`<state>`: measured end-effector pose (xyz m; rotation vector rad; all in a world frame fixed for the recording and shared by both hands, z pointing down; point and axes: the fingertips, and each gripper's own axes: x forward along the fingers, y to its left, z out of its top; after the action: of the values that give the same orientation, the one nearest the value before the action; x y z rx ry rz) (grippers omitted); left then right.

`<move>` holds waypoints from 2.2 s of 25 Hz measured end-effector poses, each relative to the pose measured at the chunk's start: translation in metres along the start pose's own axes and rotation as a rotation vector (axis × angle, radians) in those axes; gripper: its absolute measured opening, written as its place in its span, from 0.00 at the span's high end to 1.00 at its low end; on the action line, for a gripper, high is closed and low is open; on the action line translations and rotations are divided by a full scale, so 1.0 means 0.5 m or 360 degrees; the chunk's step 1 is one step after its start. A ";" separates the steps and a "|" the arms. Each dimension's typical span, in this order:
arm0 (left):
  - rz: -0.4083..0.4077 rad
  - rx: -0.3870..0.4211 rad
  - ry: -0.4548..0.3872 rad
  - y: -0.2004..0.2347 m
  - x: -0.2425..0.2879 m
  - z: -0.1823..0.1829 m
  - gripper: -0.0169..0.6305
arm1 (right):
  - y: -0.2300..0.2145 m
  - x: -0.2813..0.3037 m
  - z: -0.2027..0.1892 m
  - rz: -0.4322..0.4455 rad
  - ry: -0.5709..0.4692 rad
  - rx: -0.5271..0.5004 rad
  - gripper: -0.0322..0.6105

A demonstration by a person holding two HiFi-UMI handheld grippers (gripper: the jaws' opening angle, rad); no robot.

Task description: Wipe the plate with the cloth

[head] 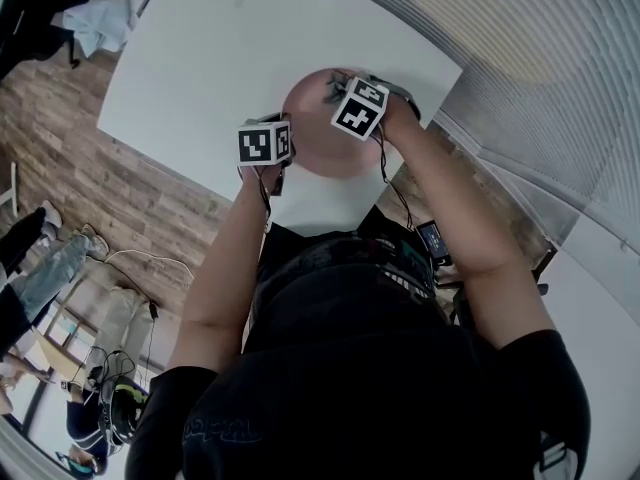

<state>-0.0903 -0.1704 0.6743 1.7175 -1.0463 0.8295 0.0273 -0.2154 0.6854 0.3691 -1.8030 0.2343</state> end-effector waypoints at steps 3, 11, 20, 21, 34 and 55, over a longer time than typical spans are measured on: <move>0.0000 -0.0012 -0.0003 0.001 0.000 -0.003 0.93 | 0.033 0.011 0.057 0.0035 -0.0087 -0.0050 0.89; 0.0000 -0.0031 -0.0020 0.002 -0.001 0.000 0.93 | 0.196 0.001 0.074 0.0290 -0.0143 -0.0206 0.89; -0.0003 0.0005 -0.0018 0.001 0.001 0.001 0.93 | 0.249 -0.029 -0.082 0.0389 0.0040 -0.0204 0.89; -0.0005 0.0013 -0.0015 0.000 0.002 0.002 0.93 | 0.228 -0.031 -0.095 0.0361 0.0063 -0.0161 0.89; 0.0023 0.0016 -0.0028 -0.001 0.000 0.004 0.92 | 0.094 -0.005 0.018 0.0096 -0.0064 0.0045 0.89; -0.0064 0.0024 -0.0231 -0.015 -0.085 0.019 0.84 | 0.109 -0.101 0.031 0.0057 -0.0419 0.0573 0.89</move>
<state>-0.1001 -0.1656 0.6317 1.8276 -1.1006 0.6970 0.0048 -0.1637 0.6343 0.6462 -2.0277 0.5611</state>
